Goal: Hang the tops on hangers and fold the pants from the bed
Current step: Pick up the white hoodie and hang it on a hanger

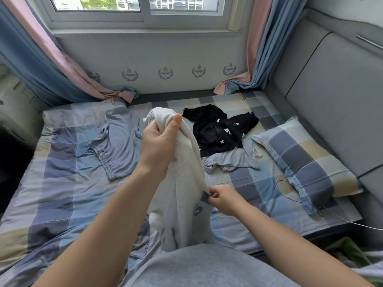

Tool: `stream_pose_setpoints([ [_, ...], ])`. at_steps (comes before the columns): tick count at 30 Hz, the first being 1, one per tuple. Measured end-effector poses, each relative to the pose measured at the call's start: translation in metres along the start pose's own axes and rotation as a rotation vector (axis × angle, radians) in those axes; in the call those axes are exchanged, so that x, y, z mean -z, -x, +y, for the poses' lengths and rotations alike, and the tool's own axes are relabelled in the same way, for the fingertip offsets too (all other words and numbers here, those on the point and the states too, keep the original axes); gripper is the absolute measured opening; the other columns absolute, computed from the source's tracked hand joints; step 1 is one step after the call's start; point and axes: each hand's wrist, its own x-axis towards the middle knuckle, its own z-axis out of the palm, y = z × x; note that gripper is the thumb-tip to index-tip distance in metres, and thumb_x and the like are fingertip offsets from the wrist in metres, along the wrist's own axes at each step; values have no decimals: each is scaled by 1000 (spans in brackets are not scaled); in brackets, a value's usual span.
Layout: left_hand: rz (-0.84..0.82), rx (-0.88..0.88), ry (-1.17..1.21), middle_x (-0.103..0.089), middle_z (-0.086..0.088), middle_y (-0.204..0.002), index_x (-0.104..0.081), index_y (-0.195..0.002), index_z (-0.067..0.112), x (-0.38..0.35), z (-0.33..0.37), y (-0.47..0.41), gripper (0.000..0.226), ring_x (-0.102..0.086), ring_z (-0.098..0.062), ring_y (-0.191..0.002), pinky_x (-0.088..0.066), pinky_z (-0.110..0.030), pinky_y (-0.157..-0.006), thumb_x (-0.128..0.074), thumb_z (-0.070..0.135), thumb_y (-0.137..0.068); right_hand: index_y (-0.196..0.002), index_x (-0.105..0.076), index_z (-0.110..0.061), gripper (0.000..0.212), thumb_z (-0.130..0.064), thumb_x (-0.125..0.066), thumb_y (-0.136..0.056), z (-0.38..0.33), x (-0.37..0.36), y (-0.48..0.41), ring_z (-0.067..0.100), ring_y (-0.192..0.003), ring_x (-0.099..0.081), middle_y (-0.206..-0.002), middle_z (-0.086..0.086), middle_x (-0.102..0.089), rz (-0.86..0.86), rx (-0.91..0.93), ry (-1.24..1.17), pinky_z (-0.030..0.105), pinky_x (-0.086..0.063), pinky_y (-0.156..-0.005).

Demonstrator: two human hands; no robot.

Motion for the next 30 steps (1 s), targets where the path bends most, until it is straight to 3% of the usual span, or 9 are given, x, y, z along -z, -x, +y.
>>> stream_pose_setpoints([
  [4, 58, 14, -4, -70, -13, -95, -67, -96, 11, 9, -2, -5, 23, -71, -31, -95, -59, -49, -87, -69, 34, -94, -73, -62, -9, 21, -13, -58, -94, 13, 3, 1, 14, -59, -41, -62, 1, -54, 128, 24, -90, 36, -35, -60],
  [7, 70, 12, -200, -68, -6, -95, -62, -101, 14, 21, -10, -16, 26, -69, -24, -91, -59, -40, -79, -73, 35, -91, -75, -64, -11, 19, -11, -58, -93, 9, 17, 3, 23, -66, -53, -65, 1, -60, 294, 89, -73, 45, -46, -66],
  [10, 23, 99, -620, -55, -8, -125, -48, -129, 14, 28, -31, -21, 62, -56, -24, -117, -52, -44, -98, -81, 40, -82, -88, -73, -16, 17, -12, -57, -91, -10, 36, 11, 17, -76, -61, -79, -6, -69, 487, 208, -125, 39, -50, -70],
  [13, -157, -41, -873, -37, -2, -151, -34, -150, 24, 29, -48, -17, 93, -37, -21, -136, -37, -45, -113, -83, 49, -75, -98, -75, -15, 22, -14, -55, -90, -36, 52, 21, 11, -81, -63, -87, -7, -71, 591, 328, -176, 30, -49, -72],
  [17, -662, 4, -950, -61, 12, -129, -54, -130, 37, 21, -72, -8, 55, -56, -9, -117, -46, -33, -100, -79, 44, -82, -92, -74, -15, 14, -11, -62, -97, -67, 62, 33, 1, -63, -54, -69, -20, -61, 600, 412, -256, 13, -36, -60],
  [19, -508, -37, -885, -70, 13, -97, -63, -99, 37, 15, -86, -5, 9, -65, -10, -94, -54, -36, -86, -68, 32, -94, -85, -71, -19, 16, -17, -62, -98, -77, 67, 40, 2, -57, -50, -64, -20, -58, 563, 442, -361, 11, -34, -56],
  [22, -327, -74, -725, -57, 14, -67, -57, -76, 32, 9, -91, -2, 27, -51, -6, -63, -41, -25, -58, -55, 22, -101, -80, -68, -21, 16, -26, -63, -94, -80, 73, 46, 3, -53, -41, -59, -13, -50, 482, 470, -454, 16, -31, -50],
  [26, -189, -23, -436, -53, -1, -69, -60, -84, 7, 5, -75, -4, 22, -47, -13, -63, -38, -29, -59, -46, 8, -101, -87, -66, -25, 5, -30, -67, -89, -61, 61, 41, 3, -59, -44, -66, -16, -54, 319, 374, -522, 17, -38, -56],
  [30, -250, -37, -352, -52, -14, -75, -58, -88, 2, -2, -59, 1, 18, -48, -24, -68, -39, -38, -63, -47, 9, -101, -107, -68, -36, 31, -41, -70, -76, -26, 26, 33, 10, -94, -70, -99, -12, -75, 155, 85, -532, 38, -55, -86],
])
